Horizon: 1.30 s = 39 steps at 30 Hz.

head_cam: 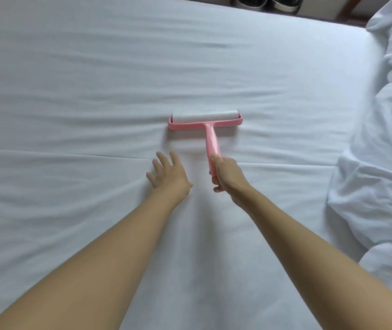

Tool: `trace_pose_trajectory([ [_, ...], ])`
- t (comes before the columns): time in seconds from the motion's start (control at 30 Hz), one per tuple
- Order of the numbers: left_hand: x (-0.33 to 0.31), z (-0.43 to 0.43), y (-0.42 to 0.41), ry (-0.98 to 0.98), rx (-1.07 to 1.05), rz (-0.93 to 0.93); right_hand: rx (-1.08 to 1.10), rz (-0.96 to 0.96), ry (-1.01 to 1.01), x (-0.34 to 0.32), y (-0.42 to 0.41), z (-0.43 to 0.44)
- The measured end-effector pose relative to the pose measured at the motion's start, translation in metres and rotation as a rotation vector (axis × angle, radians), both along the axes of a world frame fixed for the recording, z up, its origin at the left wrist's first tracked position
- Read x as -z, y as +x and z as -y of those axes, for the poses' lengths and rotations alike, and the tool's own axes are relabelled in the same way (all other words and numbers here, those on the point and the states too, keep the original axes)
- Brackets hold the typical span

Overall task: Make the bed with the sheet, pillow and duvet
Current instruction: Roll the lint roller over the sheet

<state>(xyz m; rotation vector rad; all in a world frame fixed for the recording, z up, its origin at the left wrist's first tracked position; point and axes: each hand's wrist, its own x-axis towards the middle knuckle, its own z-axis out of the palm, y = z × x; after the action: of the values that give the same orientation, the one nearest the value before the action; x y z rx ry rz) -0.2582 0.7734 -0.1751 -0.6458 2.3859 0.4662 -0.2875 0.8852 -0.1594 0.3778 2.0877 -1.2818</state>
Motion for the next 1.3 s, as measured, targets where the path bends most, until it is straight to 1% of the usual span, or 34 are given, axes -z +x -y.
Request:
trace_pose_trajectory([
  [0.1, 0.007, 0.011, -0.033, 0.037, -0.053, -0.037, -0.063, -0.047, 0.021, 0.009, -0.04, 0.012],
  [0.2, 0.011, 0.027, -0.068, 0.047, -0.083, -0.066, -0.071, -0.054, -0.003, 0.015, -0.077, 0.027],
  [0.4, 0.022, 0.047, -0.125, -0.027, -0.06, -0.05, -0.169, -0.086, 0.061, 0.029, -0.151, 0.055],
  [0.47, 0.028, 0.042, -0.133, -0.075, -0.031, -0.032, -0.152, -0.06, 0.054, 0.029, -0.17, 0.062],
  [0.6, 0.039, 0.039, -0.136, -0.147, 0.001, -0.022, -0.17, -0.031, 0.012, 0.025, -0.184, 0.065],
  [0.7, 0.042, 0.042, -0.13, -0.122, 0.002, -0.056, -0.203, -0.037, 0.036, 0.026, -0.166, 0.059],
  [0.83, 0.039, 0.038, -0.104, 0.023, 0.006, -0.127, -0.259, -0.033, 0.029, 0.028, -0.12, 0.042],
  [0.97, 0.03, 0.019, -0.057, 0.273, 0.026, -0.194, -0.287, -0.003, -0.036, 0.025, -0.066, 0.019],
  [1.0, 0.025, 0.013, -0.044, 0.343, -0.029, -0.227, -0.287, 0.006, -0.039, 0.025, -0.051, 0.013],
  [1.03, 0.022, 0.007, -0.031, 0.415, -0.135, -0.258, -0.286, 0.017, -0.035, 0.024, -0.034, 0.008],
  [1.13, 0.006, -0.006, 0.004, 0.696, -0.638, -0.316, -0.319, 0.013, -0.005, 0.021, 0.02, -0.008],
  [1.17, 0.0, -0.011, 0.016, 0.77, -0.739, -0.321, -0.334, 0.006, -0.002, 0.019, 0.038, -0.014],
  [1.2, -0.005, -0.015, 0.027, 0.807, -0.746, -0.322, -0.346, 0.004, -0.006, 0.017, 0.056, -0.021],
  [1.3, -0.015, -0.028, 0.064, 0.857, -0.607, -0.274, -0.341, 0.05, -0.026, 0.013, 0.106, -0.041],
])
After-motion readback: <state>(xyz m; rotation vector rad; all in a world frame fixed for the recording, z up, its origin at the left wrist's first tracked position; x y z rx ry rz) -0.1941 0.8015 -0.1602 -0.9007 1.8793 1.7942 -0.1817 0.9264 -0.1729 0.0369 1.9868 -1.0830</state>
